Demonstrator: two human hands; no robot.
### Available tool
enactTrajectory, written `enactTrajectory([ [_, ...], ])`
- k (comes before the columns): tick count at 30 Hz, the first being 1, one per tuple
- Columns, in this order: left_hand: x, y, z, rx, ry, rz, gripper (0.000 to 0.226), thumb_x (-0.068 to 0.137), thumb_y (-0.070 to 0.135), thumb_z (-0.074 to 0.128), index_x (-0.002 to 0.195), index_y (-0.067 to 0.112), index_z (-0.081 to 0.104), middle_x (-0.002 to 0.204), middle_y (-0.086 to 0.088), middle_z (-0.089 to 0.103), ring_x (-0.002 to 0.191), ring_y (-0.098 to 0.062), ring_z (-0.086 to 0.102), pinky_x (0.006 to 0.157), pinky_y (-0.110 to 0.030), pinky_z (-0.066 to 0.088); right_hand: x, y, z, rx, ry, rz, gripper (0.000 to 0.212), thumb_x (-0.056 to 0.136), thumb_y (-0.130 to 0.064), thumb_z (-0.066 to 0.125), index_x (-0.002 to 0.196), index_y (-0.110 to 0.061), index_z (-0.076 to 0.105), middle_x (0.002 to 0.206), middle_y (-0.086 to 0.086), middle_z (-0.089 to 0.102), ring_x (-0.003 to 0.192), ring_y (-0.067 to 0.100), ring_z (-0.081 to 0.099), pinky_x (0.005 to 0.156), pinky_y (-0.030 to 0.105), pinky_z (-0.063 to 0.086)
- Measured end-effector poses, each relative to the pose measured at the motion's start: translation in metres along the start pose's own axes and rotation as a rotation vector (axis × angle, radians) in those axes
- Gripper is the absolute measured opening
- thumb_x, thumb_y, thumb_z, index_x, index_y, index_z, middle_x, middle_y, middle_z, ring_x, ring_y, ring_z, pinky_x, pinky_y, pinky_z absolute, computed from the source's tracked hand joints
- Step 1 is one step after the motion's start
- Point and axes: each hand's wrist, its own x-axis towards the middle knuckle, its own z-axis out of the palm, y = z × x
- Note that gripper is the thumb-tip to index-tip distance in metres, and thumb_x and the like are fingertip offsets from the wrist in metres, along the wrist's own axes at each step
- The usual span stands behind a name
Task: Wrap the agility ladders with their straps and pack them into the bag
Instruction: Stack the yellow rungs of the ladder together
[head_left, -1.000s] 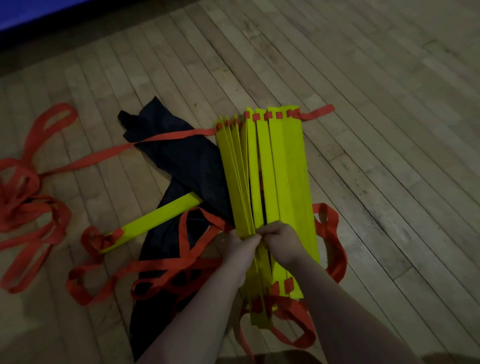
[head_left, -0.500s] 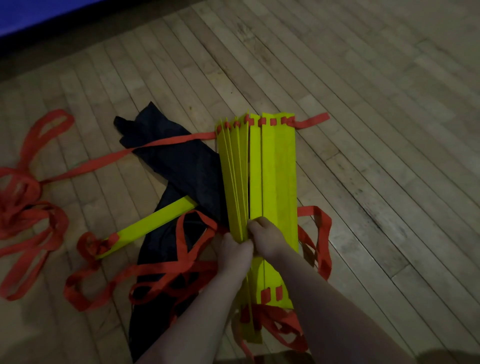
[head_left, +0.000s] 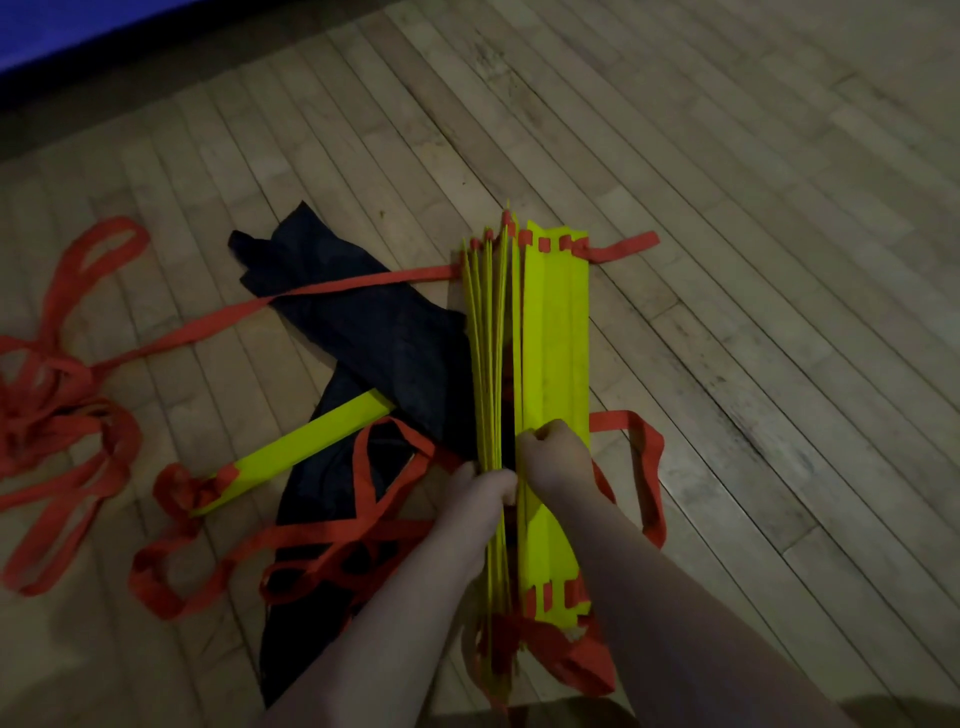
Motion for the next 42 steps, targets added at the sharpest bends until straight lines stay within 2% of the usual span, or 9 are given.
enactTrajectory([
  [6, -0.007, 0.002, -0.009, -0.014, -0.063, -0.013, 0.027, 0.08, -0.008, 0.047, 0.099, 0.007, 0.059, 0.073, -0.002, 0.05, 0.064, -0.015, 0.046, 0.054, -0.024, 0.033, 0.001, 0.005, 0.005, 0.043, -0.081, 0.077, 0.042, 0.094, -0.037, 0.05, 0.112, 0.0, 0.053, 0.111, 0.02, 0.061, 0.102, 0.035, 0.056, 0.068, 0.029, 0.033],
  [11, -0.005, -0.002, -0.007, 0.013, -0.103, -0.005, 0.022, 0.077, 0.0, 0.053, 0.094, 0.013, 0.049, 0.074, 0.001, 0.043, 0.064, -0.009, 0.04, 0.051, -0.021, 0.033, -0.003, 0.0, 0.007, 0.137, -0.1, 0.016, 0.021, 0.092, -0.026, 0.055, 0.101, -0.007, 0.055, 0.088, 0.012, 0.06, 0.069, 0.023, 0.053, 0.051, 0.027, 0.033],
  [18, 0.009, -0.015, 0.0, 0.056, -0.043, -0.048, 0.044, 0.076, 0.007, 0.06, 0.119, 0.008, 0.051, 0.099, -0.011, 0.06, 0.086, -0.024, 0.058, 0.072, -0.031, 0.047, -0.005, 0.002, 0.008, 0.161, -0.109, -0.006, 0.016, 0.089, -0.007, 0.045, 0.1, -0.008, 0.057, 0.09, 0.011, 0.059, 0.075, 0.024, 0.052, 0.055, 0.03, 0.035],
  [23, 0.015, -0.023, 0.004, 0.145, 0.047, 0.046, 0.031, 0.085, 0.006, 0.058, 0.113, 0.008, 0.045, 0.085, 0.002, 0.048, 0.069, -0.004, 0.044, 0.054, -0.019, 0.037, -0.006, 0.001, 0.007, 0.134, 0.024, 0.017, 0.029, 0.086, -0.021, 0.057, 0.11, -0.006, 0.052, 0.105, 0.014, 0.058, 0.094, 0.033, 0.058, 0.074, 0.036, 0.044],
  [28, 0.011, -0.021, 0.005, 0.213, 0.055, 0.023, 0.035, 0.083, 0.008, 0.062, 0.109, 0.009, 0.038, 0.114, -0.013, 0.05, 0.09, -0.021, 0.047, 0.073, -0.026, 0.035, -0.004, 0.006, 0.003, 0.058, -0.035, 0.071, 0.046, 0.089, -0.035, 0.054, 0.123, -0.004, 0.049, 0.118, 0.019, 0.059, 0.109, 0.036, 0.055, 0.084, 0.038, 0.044],
  [31, 0.011, -0.018, 0.007, 0.218, 0.048, 0.034, 0.064, 0.083, 0.005, 0.06, 0.138, 0.008, 0.028, 0.134, -0.009, 0.038, 0.111, -0.024, 0.046, 0.082, -0.023, 0.035, -0.004, 0.001, 0.003, 0.157, -0.092, 0.091, 0.041, 0.092, -0.033, 0.05, 0.122, -0.004, 0.05, 0.109, 0.015, 0.059, 0.106, 0.034, 0.055, 0.075, 0.031, 0.037],
  [35, 0.01, -0.017, 0.006, 0.268, -0.044, 0.005, 0.037, 0.076, 0.008, 0.062, 0.112, 0.012, 0.052, 0.098, -0.006, 0.058, 0.084, -0.022, 0.056, 0.079, -0.032, 0.045, -0.006, 0.003, -0.001, 0.234, -0.165, 0.041, 0.024, 0.096, -0.022, 0.044, 0.105, -0.005, 0.057, 0.082, 0.0, 0.053, 0.089, 0.023, 0.056, 0.065, 0.031, 0.036],
  [39, 0.008, -0.021, 0.01, 0.276, -0.068, 0.027, 0.041, 0.069, 0.02, 0.067, 0.108, 0.017, 0.055, 0.104, -0.006, 0.058, 0.097, -0.026, 0.058, 0.079, -0.032, 0.048, -0.007, 0.012, -0.004, 0.29, -0.155, 0.003, 0.025, 0.097, -0.009, 0.044, 0.111, 0.004, 0.059, 0.105, 0.019, 0.061, 0.1, 0.031, 0.057, 0.086, 0.037, 0.045],
  [42, 0.01, -0.024, 0.016, 0.257, 0.016, 0.048, 0.039, 0.069, 0.014, 0.069, 0.105, 0.014, 0.056, 0.101, -0.008, 0.06, 0.091, -0.027, 0.06, 0.071, -0.031, 0.047, -0.006, 0.014, -0.007, 0.414, -0.105, 0.03, 0.026, 0.092, -0.014, 0.051, 0.107, 0.005, 0.06, 0.082, 0.004, 0.056, 0.078, 0.02, 0.055, 0.072, 0.025, 0.044],
])
